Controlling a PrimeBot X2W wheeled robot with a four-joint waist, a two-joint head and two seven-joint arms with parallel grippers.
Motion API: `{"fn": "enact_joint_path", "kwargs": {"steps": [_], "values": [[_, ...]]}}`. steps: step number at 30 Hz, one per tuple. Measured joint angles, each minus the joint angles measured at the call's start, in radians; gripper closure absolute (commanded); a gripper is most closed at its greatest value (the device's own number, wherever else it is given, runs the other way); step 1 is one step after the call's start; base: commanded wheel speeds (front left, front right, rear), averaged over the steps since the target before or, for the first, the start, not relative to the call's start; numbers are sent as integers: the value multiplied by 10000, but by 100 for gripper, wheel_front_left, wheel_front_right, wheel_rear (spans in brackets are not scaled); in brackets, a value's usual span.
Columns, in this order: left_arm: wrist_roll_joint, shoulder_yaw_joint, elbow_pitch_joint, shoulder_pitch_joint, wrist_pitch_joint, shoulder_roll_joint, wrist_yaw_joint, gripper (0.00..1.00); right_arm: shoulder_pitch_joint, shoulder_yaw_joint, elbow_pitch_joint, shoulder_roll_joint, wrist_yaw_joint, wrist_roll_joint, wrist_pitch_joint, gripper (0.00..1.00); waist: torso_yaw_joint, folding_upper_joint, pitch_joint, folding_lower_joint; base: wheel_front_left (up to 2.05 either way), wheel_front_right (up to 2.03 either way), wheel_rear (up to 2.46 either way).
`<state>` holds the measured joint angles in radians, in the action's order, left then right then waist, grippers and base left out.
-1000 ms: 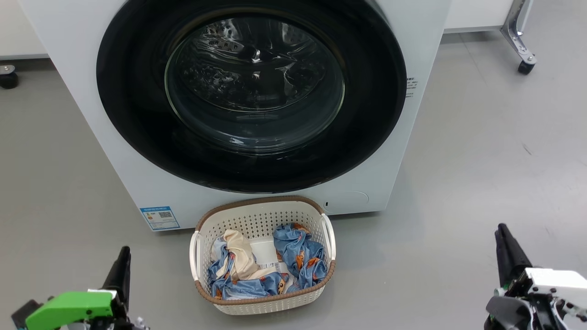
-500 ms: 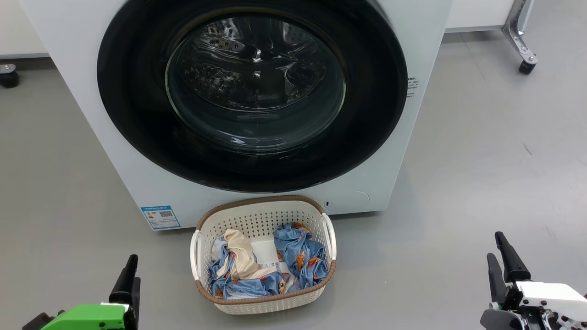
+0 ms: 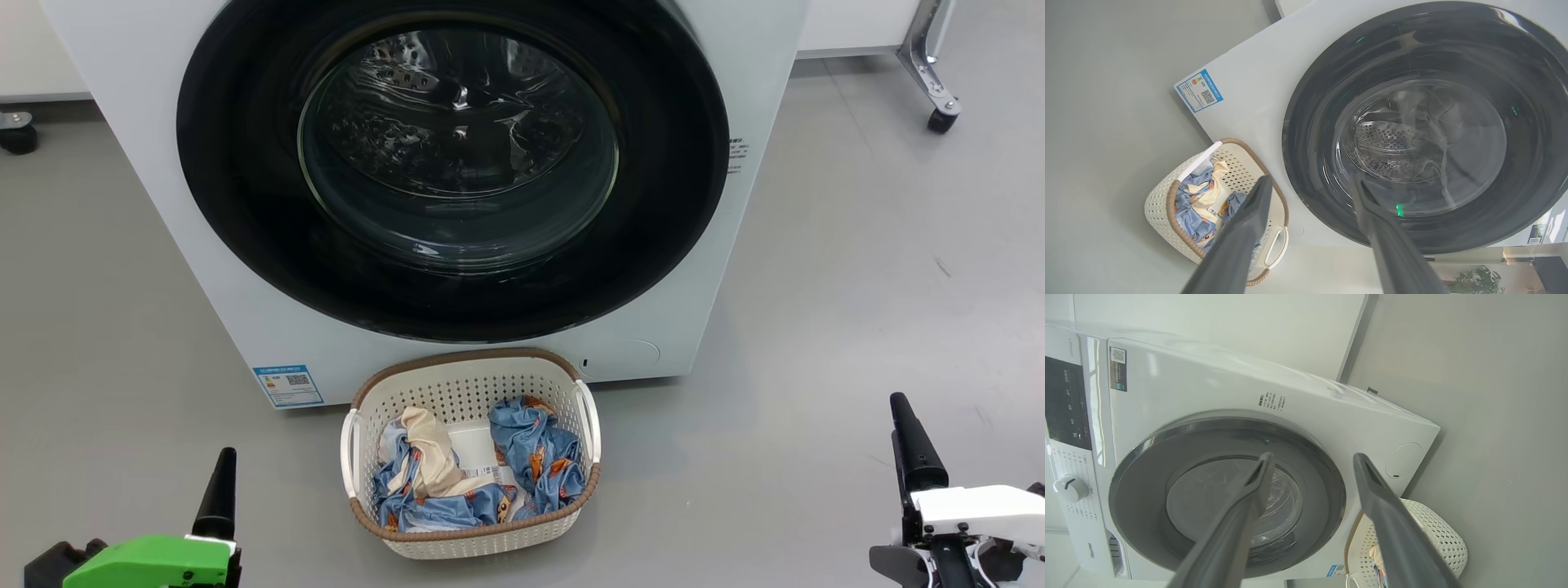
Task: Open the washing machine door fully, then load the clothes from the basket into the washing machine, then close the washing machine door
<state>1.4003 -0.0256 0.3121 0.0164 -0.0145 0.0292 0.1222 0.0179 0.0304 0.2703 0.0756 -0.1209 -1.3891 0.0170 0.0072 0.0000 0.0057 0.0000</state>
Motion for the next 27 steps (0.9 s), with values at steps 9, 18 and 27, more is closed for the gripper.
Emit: {"fn": "enact_joint_path", "kwargs": {"steps": [9, 18, 27], "values": [[-1538, 10, -318, 42, 347, 25, -84, 0, 16, -257, -370, 151, -2, 1799, 263, 0, 27, 0, 23, 0, 0, 0, 0], [-3350, 280, -633, 81, 648, 134, -174, 0, 114, -654, -610, 230, -2, 3611, 525, 0, 47, 0, 44, 0, 0, 0, 0], [-4842, 328, -846, 273, 957, 134, -301, 0, 120, -947, -702, 359, 4, 5273, 788, 0, 81, 0, 53, 0, 0, 0, 0]]}}
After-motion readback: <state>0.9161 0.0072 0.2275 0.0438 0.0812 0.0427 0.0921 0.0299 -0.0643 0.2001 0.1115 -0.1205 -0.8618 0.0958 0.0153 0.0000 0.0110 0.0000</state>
